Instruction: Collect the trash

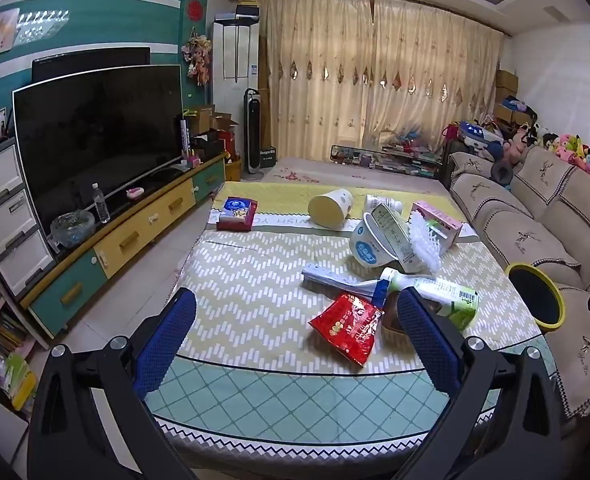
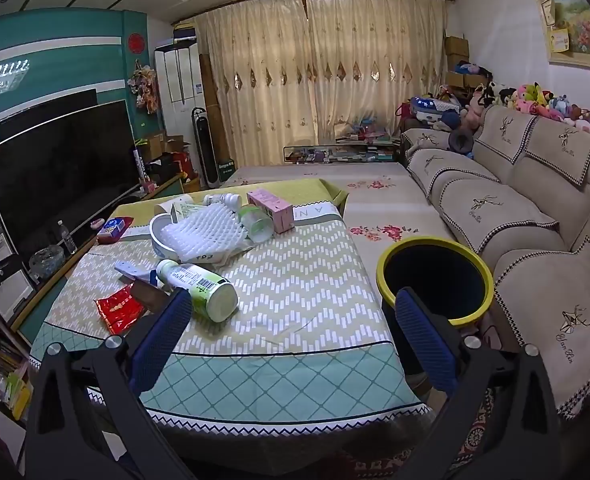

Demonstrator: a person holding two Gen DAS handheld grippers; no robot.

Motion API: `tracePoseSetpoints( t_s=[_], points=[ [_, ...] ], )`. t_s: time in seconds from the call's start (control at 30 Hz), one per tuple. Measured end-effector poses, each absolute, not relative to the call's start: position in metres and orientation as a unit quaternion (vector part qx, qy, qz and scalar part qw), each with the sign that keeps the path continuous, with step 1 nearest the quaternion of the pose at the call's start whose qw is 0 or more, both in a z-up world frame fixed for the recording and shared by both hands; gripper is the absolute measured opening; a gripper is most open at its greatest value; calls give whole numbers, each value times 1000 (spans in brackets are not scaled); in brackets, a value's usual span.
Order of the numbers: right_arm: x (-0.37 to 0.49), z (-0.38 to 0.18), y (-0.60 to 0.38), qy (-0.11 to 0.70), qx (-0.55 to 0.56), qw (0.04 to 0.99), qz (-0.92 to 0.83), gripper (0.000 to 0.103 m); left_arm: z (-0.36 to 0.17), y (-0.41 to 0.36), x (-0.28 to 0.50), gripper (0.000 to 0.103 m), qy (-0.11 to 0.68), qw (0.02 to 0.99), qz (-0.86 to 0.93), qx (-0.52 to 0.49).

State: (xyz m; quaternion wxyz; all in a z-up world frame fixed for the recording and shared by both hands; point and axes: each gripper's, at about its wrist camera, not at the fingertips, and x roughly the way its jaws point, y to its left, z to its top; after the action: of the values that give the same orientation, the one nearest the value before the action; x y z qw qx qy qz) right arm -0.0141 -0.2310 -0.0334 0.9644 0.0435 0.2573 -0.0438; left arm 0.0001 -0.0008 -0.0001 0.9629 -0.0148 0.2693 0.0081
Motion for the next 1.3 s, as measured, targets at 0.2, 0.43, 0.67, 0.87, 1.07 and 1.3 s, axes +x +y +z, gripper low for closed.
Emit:
tracePoseSetpoints(
  t_s=[0.2, 0.43, 0.67, 0.87, 1.07, 1.3],
  points=[
    [-14, -37, -230, 258, 44, 964, -42, 97, 0, -1, 0, 99, 268, 963, 7, -18],
    [-12, -37, -230, 264, 43, 963, -43, 97, 1, -3, 1, 99, 268, 963, 0, -17],
    [-12, -39, -227, 266, 45, 962, -40, 97, 3, -3, -3, 99, 269, 963, -3, -18],
    [-6, -43, -228, 273, 50, 960, -36, 97, 3, -3, -3, 99, 269, 963, -1, -19],
    [-6, -42, -229, 273, 50, 960, -36, 97, 2, -3, -3, 99, 270, 963, -2, -19],
    [-4, -45, -228, 278, 51, 959, -34, 97, 0, -4, -1, 99, 271, 962, -3, -20]
  ],
)
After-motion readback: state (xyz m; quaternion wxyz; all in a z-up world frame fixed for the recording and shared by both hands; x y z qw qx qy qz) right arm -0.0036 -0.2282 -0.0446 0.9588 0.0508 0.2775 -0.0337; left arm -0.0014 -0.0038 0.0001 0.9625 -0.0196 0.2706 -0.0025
